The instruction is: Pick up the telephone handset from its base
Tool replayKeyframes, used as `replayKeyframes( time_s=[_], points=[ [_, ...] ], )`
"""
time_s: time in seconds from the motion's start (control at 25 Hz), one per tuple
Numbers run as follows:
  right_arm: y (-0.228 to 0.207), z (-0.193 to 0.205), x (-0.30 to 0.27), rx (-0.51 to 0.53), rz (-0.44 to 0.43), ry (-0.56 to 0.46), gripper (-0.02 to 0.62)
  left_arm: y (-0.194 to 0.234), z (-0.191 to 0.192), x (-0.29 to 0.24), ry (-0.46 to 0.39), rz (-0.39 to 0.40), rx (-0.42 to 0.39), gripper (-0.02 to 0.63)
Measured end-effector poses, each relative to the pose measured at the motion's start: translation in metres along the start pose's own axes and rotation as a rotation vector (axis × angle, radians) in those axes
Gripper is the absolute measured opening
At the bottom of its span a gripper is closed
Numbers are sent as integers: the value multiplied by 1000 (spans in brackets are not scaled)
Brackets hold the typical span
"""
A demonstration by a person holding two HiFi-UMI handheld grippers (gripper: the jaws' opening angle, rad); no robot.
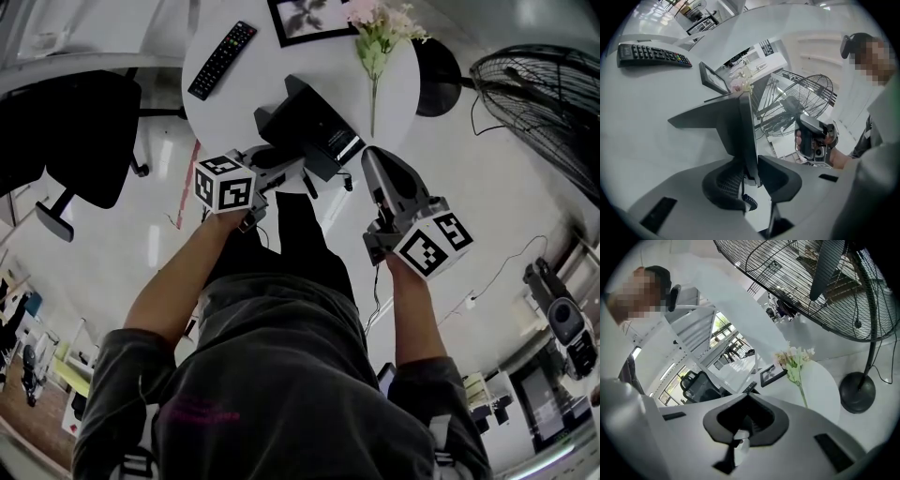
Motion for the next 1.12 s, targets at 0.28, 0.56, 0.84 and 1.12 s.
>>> replayKeyframes(
  time_s=[0.28,0.56,0.84,1.12],
  points=[
    [3,-3,1,-8,1,-7,21,-5,-1,1,-5,22,15,84],
    [6,-5,2,-4,8,-17,21,-18,-4,4,6,46,-18,81],
    [19,-20,6,20,12,-61,21,-41,-22,21,14,83,-88,80],
    [40,-42,16,38,25,-134,21,-83,-69,59,-55,155,-178,80]
  ],
)
Point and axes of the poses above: the fingertips, and each gripper's own axes: x backward along the fingers, y to its left, z out of its underside, the point moved 8 cm from there along x, backward along the fingers, and after that the axes turned 2 degrees about -z, right-handed, at the moved point
